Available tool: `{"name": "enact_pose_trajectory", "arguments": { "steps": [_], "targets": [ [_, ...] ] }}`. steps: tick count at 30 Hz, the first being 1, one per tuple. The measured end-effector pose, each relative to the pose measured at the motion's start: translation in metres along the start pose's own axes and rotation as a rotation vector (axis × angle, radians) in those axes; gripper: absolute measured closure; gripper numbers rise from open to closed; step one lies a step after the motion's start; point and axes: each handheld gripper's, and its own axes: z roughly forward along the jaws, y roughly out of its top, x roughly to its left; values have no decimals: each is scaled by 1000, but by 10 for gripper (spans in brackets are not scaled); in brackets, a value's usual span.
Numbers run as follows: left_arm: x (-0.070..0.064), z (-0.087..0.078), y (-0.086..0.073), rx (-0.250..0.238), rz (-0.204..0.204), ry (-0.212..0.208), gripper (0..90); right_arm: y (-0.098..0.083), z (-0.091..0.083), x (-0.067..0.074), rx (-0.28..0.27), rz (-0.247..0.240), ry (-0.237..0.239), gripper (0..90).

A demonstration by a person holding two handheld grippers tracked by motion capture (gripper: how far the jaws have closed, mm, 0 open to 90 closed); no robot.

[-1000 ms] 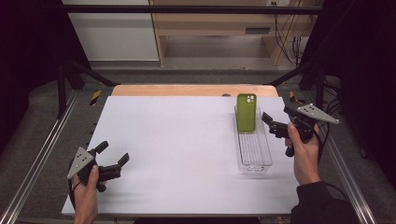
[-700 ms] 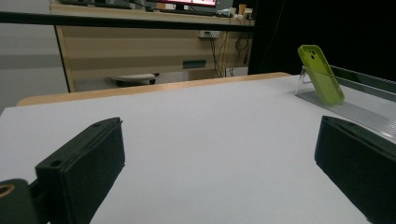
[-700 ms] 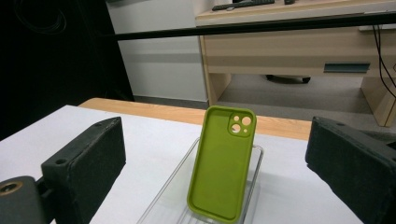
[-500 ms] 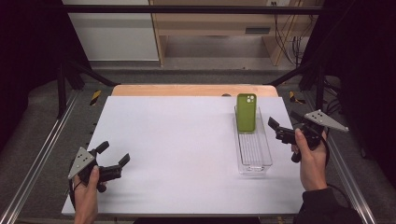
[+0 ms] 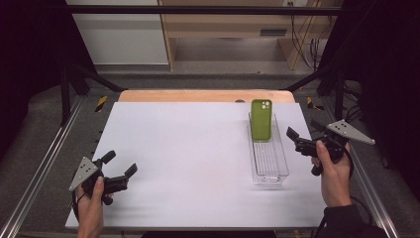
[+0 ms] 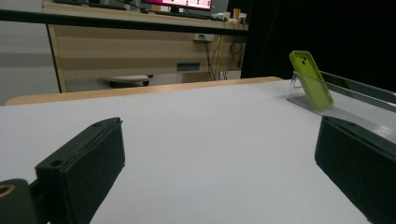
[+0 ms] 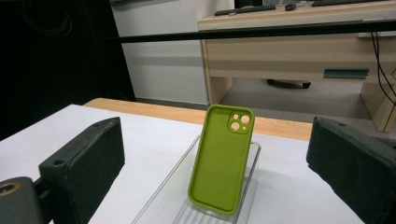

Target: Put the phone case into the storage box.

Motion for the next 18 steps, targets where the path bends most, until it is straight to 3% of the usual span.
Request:
{"name": "enact_pose_trajectory", "arguments": {
  "steps": [10, 18],
  "targets": [
    [1, -5, -1, 0, 1, 5, 12, -4, -11, 1, -11, -11, 4, 42],
    [-1, -3, -2, 8, 14, 1, 11, -12, -18, -3, -14, 8, -4, 41]
  ]
}}
